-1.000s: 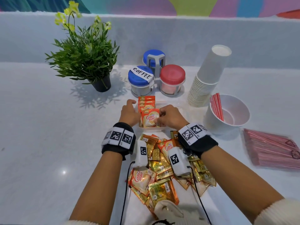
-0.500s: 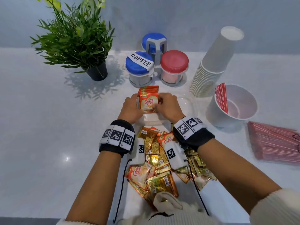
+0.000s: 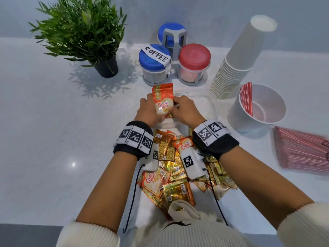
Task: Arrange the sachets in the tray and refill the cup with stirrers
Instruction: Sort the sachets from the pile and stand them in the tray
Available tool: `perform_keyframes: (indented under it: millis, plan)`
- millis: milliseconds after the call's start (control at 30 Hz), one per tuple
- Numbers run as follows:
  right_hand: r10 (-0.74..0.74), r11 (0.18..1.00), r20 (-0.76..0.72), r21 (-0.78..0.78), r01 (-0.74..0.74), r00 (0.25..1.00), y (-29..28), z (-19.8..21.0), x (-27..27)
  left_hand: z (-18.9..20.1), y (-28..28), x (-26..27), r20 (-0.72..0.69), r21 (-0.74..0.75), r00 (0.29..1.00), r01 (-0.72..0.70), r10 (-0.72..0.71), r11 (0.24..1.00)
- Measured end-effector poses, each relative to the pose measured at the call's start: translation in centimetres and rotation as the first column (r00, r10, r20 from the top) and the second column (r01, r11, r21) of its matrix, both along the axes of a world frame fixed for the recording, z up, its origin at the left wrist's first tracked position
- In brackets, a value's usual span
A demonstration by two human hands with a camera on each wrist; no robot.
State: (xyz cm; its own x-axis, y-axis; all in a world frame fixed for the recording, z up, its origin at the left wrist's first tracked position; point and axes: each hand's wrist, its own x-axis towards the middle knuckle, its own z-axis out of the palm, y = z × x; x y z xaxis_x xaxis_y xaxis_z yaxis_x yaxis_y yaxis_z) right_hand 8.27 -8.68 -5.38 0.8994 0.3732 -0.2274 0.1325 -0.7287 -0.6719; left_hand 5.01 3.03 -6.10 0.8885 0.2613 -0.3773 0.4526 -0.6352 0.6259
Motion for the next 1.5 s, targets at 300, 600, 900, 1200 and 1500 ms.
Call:
perform_keyframes:
  millis: [300, 600, 900, 1200, 1500]
  plan:
    - [0.040, 0.996, -0.014, -0.076, -0.041, 0.999, 0.0, 0.0, 0.1, 0.1, 0.2, -0.1, 0.001, -0.019, 1.000, -0.026, 0.026, 0.999]
    - [-0.006, 0.998, 0.133, 0.062, -0.002, 0.991, -1.5, 2.8, -1.2, 0.8, 0.7, -1.4, 0.023, -0.104, 0.996, -0.088, 0.091, 0.991]
    - [0.198, 0.941, 0.019, -0.285, -0.184, 0.980, -1.3, 1.8, -5.6, 0.8, 0.8, -5.1, -0.013, -0.110, 0.983, -0.183, 0.182, 0.977]
    - [0.203, 0.904, -0.013, -0.381, -0.193, 0.979, -1.0, 1.1, -7.4, 0.3, 0.2, -7.7, -0.043, -0.125, 0.991, -0.131, 0.126, 0.984]
    - [0.072, 0.996, 0.025, 0.055, -0.074, 0.997, -1.6, 2.4, -7.0, 1.7, 1.1, -8.2, 0.118, -0.278, 0.984, -0.097, 0.135, 0.956]
